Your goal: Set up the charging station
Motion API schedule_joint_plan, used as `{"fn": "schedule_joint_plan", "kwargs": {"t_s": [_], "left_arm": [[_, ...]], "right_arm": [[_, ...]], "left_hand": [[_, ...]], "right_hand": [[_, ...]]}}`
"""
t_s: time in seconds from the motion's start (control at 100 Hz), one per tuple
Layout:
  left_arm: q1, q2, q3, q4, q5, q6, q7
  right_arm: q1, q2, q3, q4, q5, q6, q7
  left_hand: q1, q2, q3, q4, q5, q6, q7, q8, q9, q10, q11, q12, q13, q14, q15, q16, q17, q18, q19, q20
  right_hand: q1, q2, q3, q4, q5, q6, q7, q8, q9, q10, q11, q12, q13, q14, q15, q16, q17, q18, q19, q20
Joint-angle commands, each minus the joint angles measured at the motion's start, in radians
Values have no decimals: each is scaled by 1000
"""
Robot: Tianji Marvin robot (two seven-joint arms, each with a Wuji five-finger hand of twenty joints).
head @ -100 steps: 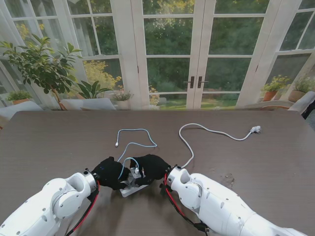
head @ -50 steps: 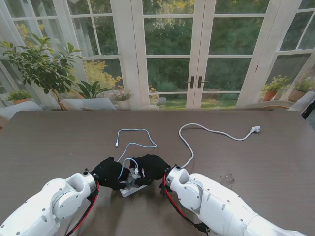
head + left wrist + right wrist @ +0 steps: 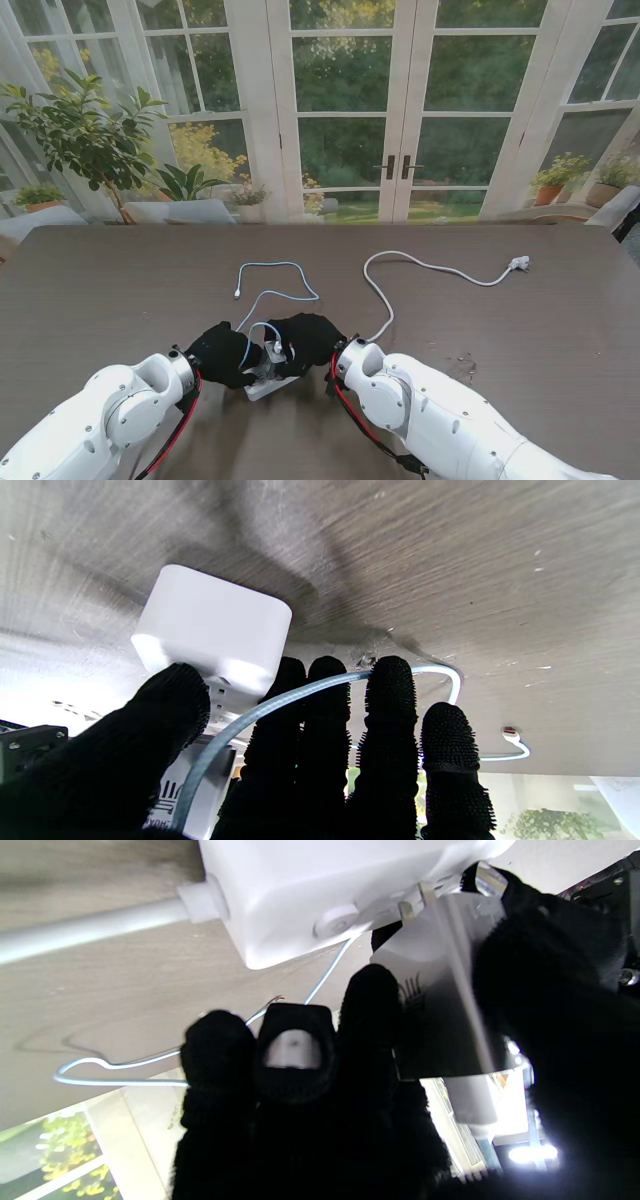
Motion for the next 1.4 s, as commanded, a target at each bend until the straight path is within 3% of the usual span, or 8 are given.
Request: {"fn": "schedule_joint_plan", "kwargs": {"t_s": [0.0, 0.76, 1.39], "left_arm": [[24, 2, 11, 27, 11, -2, -35], [30, 5, 4, 22, 23, -13, -46], [34, 7, -1, 20, 28, -22, -52]], "right_arm": [[-4, 0, -1, -17, -5, 6, 11], [-10, 8, -11, -46, -70, 54, -27], [-10, -1, -29, -31, -83, 59, -56]], "left_hand": [[15, -79, -32, 47, -10, 6, -55, -16, -29, 7, -9, -15, -19, 6, -17, 5, -28, 4, 6, 20], [5, -76, -45, 46, -8, 23, -150, -25, -52, 19, -36, -48, -41, 13, -50, -9, -44, 12, -20, 17], [4, -77, -53, 46, -14, 43, -211, -38, -75, 32, -60, -73, -63, 19, -79, -22, -59, 17, -40, 18]], "right_hand": [[75, 144, 199, 58, 172, -465, 205, 112, 12, -24, 8, 3, 38, -25, 32, -649, 11, -45, 47, -4], [75, 154, 192, 58, 163, -468, 205, 121, 7, -28, 9, 5, 39, -33, 37, -648, 17, -53, 43, -6], [74, 158, 189, 58, 159, -472, 206, 122, 4, -31, 10, 4, 39, -36, 38, -648, 19, -56, 43, -7]]}}
